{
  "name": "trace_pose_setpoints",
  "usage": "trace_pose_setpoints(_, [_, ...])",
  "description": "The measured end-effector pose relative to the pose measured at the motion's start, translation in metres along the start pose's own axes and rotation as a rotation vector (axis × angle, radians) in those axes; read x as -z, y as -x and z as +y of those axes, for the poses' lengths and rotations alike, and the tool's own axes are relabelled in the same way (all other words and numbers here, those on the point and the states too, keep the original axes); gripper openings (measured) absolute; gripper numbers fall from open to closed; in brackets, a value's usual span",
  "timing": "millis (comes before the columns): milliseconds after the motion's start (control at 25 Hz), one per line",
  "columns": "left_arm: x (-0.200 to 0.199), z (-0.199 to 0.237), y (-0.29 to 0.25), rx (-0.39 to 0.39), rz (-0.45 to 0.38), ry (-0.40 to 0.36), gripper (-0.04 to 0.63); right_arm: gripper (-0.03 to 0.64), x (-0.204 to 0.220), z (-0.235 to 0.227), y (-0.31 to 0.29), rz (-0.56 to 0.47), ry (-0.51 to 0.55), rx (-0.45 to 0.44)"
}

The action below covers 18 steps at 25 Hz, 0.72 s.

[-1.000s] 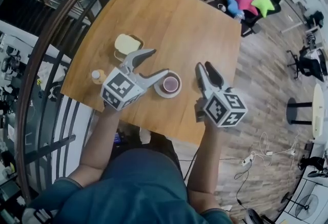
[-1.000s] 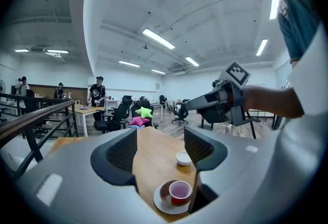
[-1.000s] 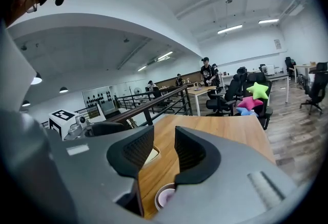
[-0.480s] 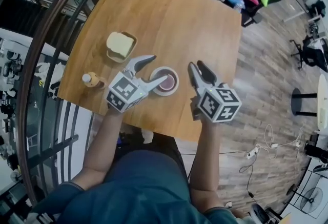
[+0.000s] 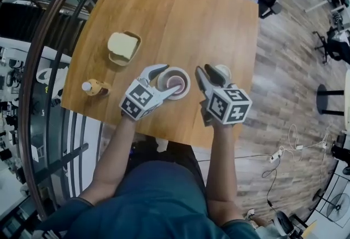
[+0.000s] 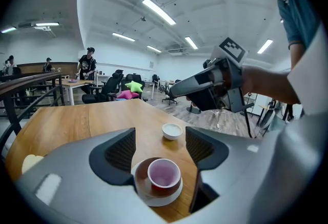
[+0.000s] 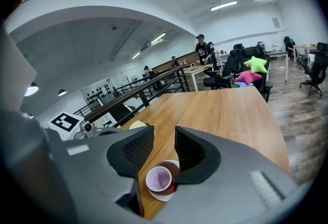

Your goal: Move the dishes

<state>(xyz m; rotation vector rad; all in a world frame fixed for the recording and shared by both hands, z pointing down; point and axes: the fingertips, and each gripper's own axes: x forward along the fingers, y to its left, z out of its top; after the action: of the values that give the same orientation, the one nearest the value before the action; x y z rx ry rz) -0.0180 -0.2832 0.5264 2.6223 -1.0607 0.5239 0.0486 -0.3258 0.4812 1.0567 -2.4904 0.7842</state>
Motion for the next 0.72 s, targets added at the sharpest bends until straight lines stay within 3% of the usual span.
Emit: trace_pose_setpoints(720, [0.069,-0.012,-0.052,0.026,0.148,0.044,0.336,0.11,0.065,-0.036,-0.031,0.142,-0.083,-0.013])
